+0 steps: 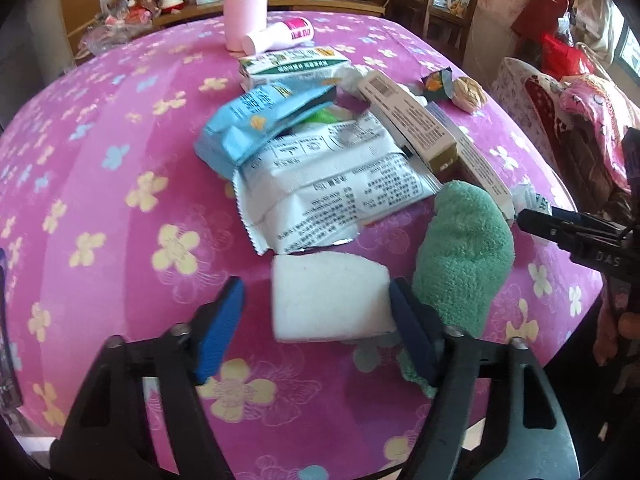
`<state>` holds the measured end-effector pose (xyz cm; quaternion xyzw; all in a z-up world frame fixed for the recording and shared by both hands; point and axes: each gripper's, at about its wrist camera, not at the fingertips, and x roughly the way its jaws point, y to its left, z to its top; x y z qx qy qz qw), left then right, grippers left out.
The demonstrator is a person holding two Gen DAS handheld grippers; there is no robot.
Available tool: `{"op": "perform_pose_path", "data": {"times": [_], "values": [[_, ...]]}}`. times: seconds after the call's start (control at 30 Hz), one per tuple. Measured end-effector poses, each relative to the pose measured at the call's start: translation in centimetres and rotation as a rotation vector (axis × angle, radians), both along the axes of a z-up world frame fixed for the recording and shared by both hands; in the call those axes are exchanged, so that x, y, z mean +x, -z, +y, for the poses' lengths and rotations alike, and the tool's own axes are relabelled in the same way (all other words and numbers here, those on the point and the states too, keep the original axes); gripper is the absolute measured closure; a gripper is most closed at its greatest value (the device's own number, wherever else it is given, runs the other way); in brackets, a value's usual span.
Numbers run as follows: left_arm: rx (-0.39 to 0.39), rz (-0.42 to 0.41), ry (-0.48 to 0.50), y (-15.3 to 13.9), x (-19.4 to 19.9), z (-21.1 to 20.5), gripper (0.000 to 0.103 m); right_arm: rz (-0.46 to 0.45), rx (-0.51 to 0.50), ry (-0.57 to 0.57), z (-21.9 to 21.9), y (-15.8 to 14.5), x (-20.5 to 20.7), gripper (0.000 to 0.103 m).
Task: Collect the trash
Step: 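Grasp the white sponge with the left tool while the right tool grasps the crumpled plastic bag, then carry sponge and plastic bag to the white bucket and open both tools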
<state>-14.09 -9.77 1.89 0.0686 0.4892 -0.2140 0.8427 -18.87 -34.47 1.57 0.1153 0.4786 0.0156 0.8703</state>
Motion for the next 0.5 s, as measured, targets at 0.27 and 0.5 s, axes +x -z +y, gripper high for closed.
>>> {"op": "perform_pose_path", "data": {"times": [0.27,0.5], "values": [[-0.031,-0.004,0.008,-1.1,-0.7,0.2,0.057,-0.062,0.012,-0.017,0.0,-1.1,-0.8,0.075],[-0.076,-0.054,-0.009,-4.4,-1.0,0.6,0.057,-0.126,0.012,-0.008,-0.3,-3.3,-1.6,0.075]]}}
